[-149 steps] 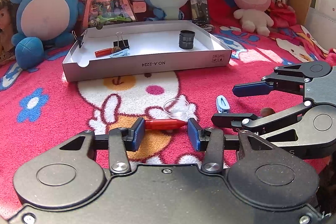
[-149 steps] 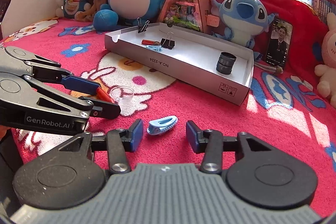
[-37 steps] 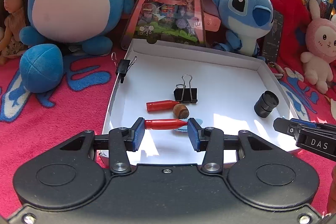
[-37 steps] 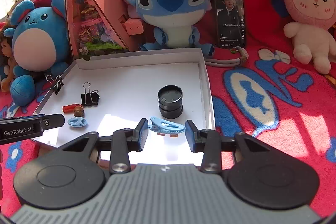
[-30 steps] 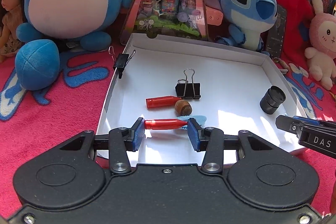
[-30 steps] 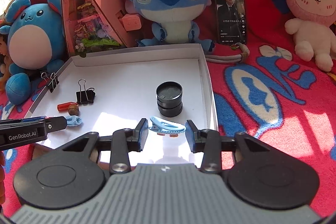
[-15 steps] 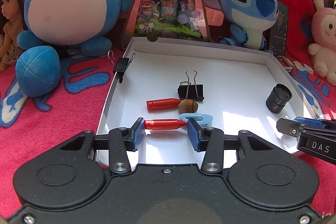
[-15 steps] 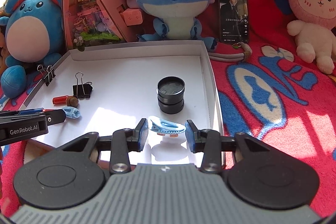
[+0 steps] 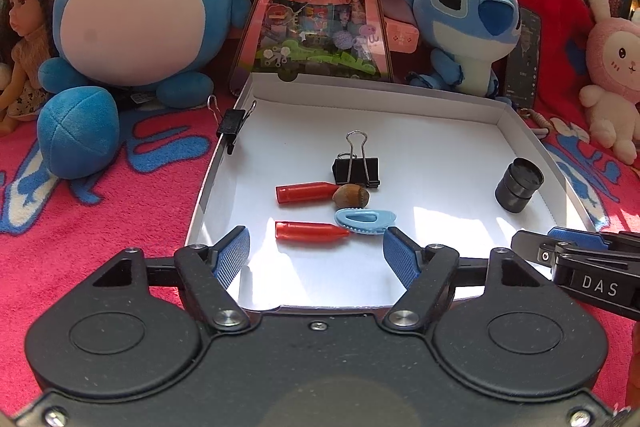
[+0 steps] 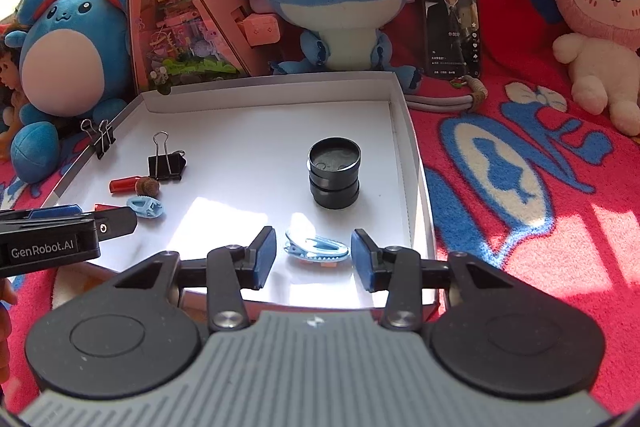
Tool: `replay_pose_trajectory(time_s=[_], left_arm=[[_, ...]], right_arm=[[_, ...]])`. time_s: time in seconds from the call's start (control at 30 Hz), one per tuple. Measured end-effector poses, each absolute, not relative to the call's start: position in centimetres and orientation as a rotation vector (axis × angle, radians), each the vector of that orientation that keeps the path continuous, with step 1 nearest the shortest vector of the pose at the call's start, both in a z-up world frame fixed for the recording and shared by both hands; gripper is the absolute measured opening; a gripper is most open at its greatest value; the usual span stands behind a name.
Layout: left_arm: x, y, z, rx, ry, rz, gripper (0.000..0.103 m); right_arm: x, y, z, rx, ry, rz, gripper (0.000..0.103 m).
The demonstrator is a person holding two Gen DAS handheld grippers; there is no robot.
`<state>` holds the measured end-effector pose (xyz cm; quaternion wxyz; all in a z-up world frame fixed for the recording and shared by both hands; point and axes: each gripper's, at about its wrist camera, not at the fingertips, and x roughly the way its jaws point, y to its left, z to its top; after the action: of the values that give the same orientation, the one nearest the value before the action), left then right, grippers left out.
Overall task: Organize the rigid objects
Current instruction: 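Open the left gripper to release the marker while the right releases the clip, then move the right gripper to the acorn on the blanket while the left moves to the clear cup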
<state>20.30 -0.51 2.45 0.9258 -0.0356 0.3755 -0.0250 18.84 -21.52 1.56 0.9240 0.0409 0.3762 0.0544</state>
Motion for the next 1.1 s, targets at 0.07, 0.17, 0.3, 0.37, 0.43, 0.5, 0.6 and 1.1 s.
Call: replay_pose_trajectory(time_s=[0.07,0.17,0.3,0.37,0.43,0.5,0.6,1.1], left_arm=[[19.7,-0.6,2.8,-0.06,0.76,-0.063,0.076],[18.6,-0.8,3.5,-0.039,0.738,-0.079,0.078],[17.1,-1.1,4.2,-0.026,0.72,-0.109,0.079],[16.3,-1.2,4.4,-0.028,0.715,-0.129,0.079],[15.6,-1.4,4.6,-0.028,0.716,-0.143,0.079],[14.9,-1.5,4.7,-0.028,0.714,-0.159,0.079],[13.8,-1.7,4.8,-0.025,0.71,-0.182,0.079],[8.5,-2.1,4.1,-0.018,0.717,-0.234,0.08]], right_arm=[[18.4,-21.5,1.7,0.086,0.763,0.118,0.063],[17.6,-21.5,2.1,0.084,0.75,0.129,0.067],[16.4,-21.7,2.7,0.082,0.722,0.146,0.074],[15.8,-21.7,3.1,0.077,0.707,0.151,0.076],[15.2,-21.8,3.3,0.075,0.696,0.158,0.079],[14.6,-21.8,3.6,0.073,0.684,0.167,0.082],[13.6,-21.8,4.0,0.07,0.664,0.181,0.085],[7.6,-21.7,4.7,-0.025,0.551,0.224,0.093]])
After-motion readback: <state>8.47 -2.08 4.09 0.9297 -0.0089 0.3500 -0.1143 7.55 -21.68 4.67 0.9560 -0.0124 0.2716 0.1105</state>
